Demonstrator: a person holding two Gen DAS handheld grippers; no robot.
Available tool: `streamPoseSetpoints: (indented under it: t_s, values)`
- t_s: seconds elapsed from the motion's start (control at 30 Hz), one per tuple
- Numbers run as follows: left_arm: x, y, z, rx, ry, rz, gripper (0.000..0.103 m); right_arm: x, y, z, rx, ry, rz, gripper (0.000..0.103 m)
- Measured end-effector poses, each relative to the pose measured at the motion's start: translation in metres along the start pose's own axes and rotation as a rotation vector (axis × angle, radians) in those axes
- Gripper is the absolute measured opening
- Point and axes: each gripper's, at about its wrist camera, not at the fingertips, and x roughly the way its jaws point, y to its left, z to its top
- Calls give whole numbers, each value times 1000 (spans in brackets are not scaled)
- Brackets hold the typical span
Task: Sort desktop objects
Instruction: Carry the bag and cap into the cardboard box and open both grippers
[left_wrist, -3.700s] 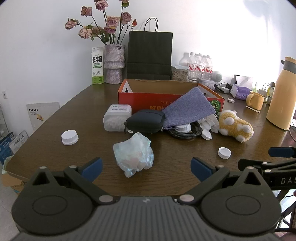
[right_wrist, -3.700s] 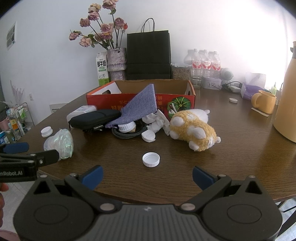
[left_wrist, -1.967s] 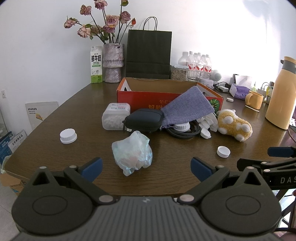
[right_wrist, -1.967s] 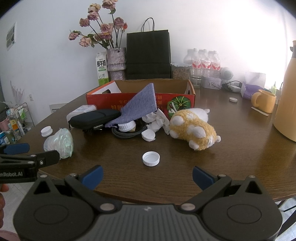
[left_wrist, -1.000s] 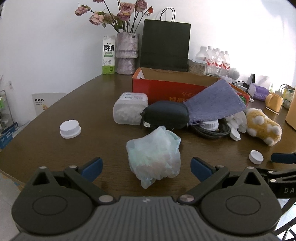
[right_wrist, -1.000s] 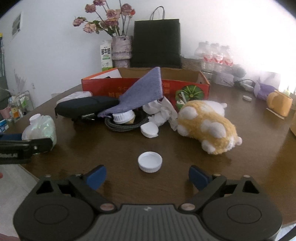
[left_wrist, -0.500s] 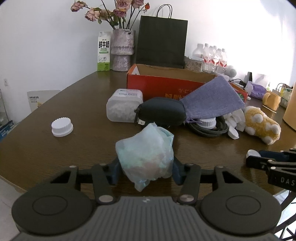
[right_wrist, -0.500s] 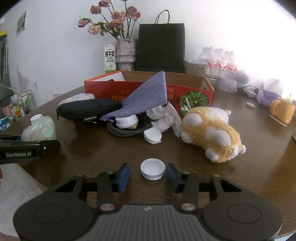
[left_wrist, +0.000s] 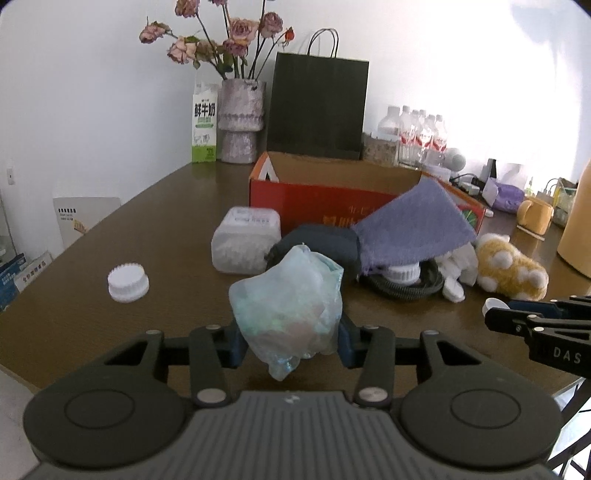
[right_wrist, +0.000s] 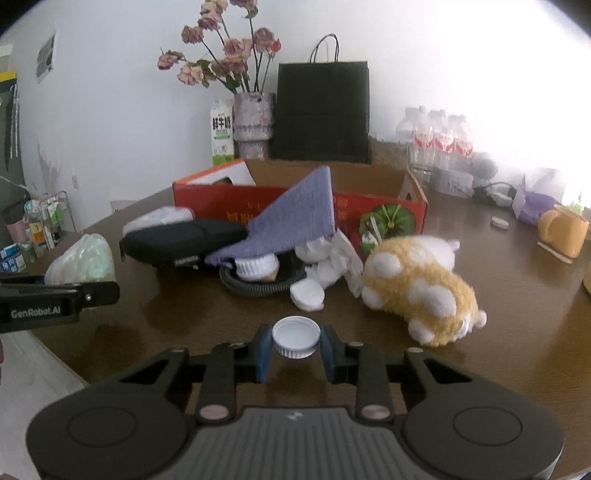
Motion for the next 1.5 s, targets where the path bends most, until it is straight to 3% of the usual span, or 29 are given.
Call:
streamPoseSetpoints:
  t_s: [0.23,0.43,0.6,0.8,0.97,1.23,1.5]
  values:
    - [-1,-1,49,29,-51,-55,46,-4,-9,38,5,-56,37,27]
    - [23,-7,115,53,-51,-104,46,0,-24,100,-35,-128,50,27]
    - [66,-17,172,64,-15,-103,46,30,-49,162,-16,-117,68,27]
    - [138,-28,222,71,107,-97,46,99,-77,224,35,-4,79,27]
    - [208,-39,241,102,222,-64,46,169,-89,251,57,133,60,27]
    - [305,-38,240,113,386,-10,46,272,-110,251,63,312,16,27]
    - [346,-37,228,123,479,0,46,323,-119,239,56,418,7,27]
